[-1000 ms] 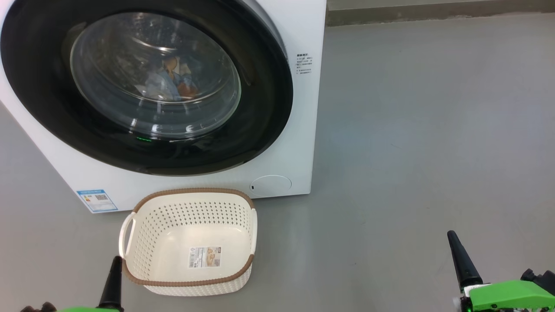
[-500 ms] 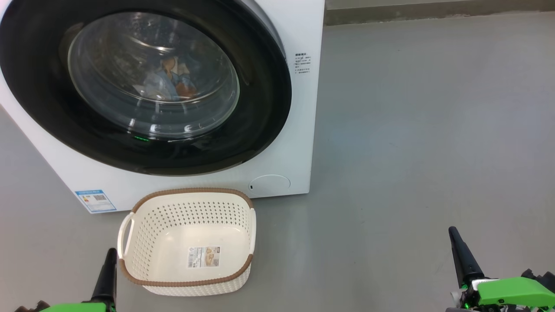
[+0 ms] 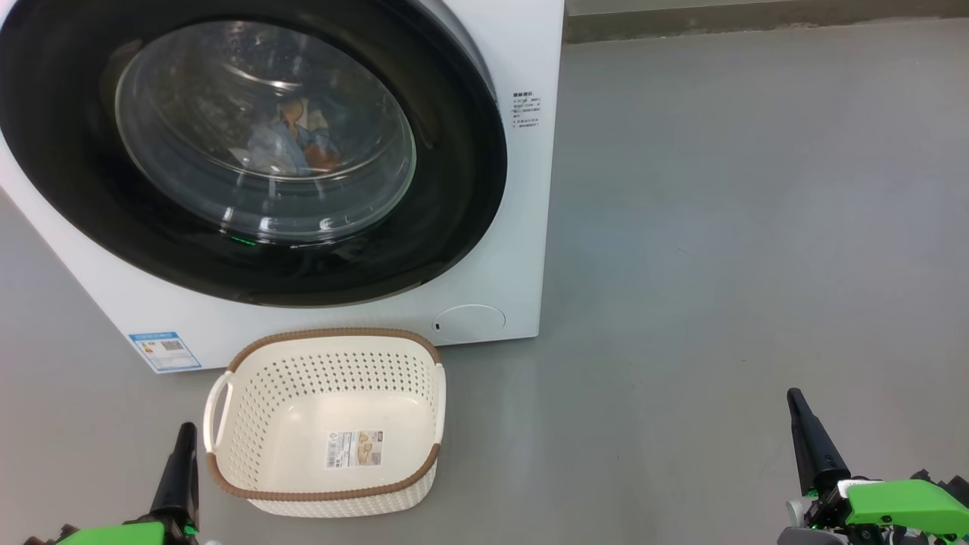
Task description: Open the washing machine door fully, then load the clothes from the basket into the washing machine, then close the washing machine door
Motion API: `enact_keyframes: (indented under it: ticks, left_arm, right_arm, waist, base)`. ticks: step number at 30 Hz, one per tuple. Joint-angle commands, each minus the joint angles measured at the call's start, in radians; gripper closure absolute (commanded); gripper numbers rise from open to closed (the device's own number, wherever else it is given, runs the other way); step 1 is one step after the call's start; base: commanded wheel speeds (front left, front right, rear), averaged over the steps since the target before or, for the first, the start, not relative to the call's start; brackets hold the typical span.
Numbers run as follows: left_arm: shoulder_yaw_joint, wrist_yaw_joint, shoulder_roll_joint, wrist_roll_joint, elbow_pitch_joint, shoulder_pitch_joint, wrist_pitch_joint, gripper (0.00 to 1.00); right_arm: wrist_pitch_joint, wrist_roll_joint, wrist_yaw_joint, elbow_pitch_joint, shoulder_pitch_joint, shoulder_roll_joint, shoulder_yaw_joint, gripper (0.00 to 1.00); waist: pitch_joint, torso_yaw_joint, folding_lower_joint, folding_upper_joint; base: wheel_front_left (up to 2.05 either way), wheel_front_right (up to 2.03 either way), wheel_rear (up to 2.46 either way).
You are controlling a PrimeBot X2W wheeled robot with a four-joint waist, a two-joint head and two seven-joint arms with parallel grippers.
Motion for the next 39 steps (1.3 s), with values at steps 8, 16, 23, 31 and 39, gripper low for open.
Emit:
enact_keyframes:
  ticks: [8,16,23,31,39]
  left_arm:
    - [0.035,-0.011,0.016,-0.003,-0.017,-0.039,0.003,1.0]
    - [0.035,-0.011,0.016,-0.003,-0.017,-0.039,0.003,1.0]
    - [0.035,-0.011,0.016,-0.003,-0.017,-0.039,0.003,1.0]
    - [0.035,-0.011,0.016,-0.003,-0.017,-0.039,0.004,1.0]
    - [0.035,-0.011,0.016,-0.003,-0.017,-0.039,0.004,1.0]
  right_arm:
    - [0.005,0.008,0.002,-0.023,-0.04,-0.01,0.015,1.0]
    - [0.006,0.007,0.002,-0.023,-0.04,-0.009,0.014,1.0]
    - [0.006,0.007,0.002,-0.023,-0.04,-0.009,0.013,1.0]
    - [0.007,0.006,0.002,-0.023,-0.04,-0.008,0.012,1.0]
    - [0.008,0.005,0.002,-0.023,-0.04,-0.008,0.011,1.0]
  waist:
    - [0.0,0.0,0.0,-0.0001]
    - [0.0,0.0,0.0,-0.0001]
    - [0.0,0.0,0.0,-0.0001]
    - [0.0,0.0,0.0,-0.0001]
    - [0.0,0.0,0.0,-0.0001]
  base:
    - [0.0,0.0,0.0]
    - [0.0,0.0,0.0]
    - [0.0,0.0,0.0]
    - [0.0,0.0,0.0]
    - [0.0,0.0,0.0]
